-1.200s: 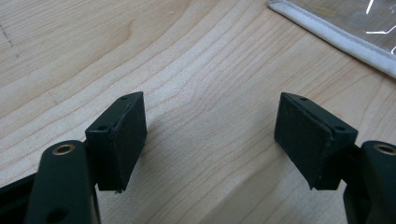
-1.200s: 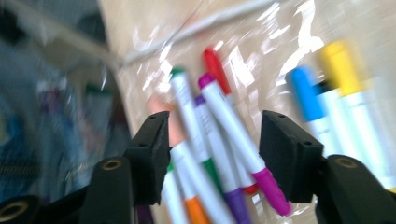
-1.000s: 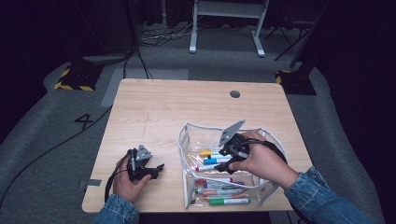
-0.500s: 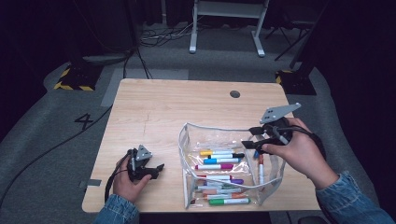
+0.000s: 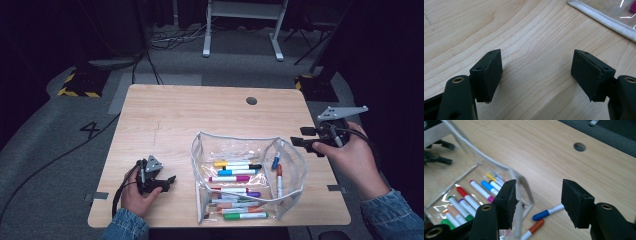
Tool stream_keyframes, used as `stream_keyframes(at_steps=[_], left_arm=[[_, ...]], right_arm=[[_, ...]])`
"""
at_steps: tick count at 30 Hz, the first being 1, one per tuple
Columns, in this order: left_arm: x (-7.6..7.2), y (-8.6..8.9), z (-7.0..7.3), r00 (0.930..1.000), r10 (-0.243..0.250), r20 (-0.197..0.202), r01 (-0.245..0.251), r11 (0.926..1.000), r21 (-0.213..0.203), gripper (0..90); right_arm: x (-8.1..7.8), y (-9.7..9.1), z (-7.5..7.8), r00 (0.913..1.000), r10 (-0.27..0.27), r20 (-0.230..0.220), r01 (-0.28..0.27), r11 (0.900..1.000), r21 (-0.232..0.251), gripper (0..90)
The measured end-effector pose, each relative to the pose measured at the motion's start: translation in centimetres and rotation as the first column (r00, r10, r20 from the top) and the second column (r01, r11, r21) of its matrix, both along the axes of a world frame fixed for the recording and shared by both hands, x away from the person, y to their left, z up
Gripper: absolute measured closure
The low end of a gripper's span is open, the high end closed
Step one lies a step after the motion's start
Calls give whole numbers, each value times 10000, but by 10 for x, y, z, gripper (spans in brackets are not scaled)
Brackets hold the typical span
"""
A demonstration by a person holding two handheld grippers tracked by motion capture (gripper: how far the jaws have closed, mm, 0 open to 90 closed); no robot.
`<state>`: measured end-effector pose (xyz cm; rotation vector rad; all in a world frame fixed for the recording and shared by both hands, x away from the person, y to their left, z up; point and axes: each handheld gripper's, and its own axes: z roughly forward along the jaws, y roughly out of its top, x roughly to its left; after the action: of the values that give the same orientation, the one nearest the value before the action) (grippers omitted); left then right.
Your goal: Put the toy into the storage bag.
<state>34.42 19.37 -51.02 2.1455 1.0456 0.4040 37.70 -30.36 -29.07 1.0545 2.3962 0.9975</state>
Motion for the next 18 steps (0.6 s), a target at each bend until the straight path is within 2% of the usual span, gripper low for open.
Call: stream_keyframes(at_steps=[4,7,11,18], left_arm=[[0,0,0,10000,3,-4,-3,10000,-4,257],[0,0,0,10000,1,-5,-1,10000,-3,257],[0,0,0,10000,-2,-5,2,10000,-3,257],[0,0,0,10000,-1,-3,1,10000,-3,257]], right_arm=[[5,-17,-11,9979,-601,-224,602,9982,46,471],[8,-25,-24,9949,-848,-547,852,9963,47,469],[9,-32,-50,9888,-1018,-1094,1027,9947,22,461],[10,-31,-96,9742,-1041,-2002,1078,9941,78,442]])
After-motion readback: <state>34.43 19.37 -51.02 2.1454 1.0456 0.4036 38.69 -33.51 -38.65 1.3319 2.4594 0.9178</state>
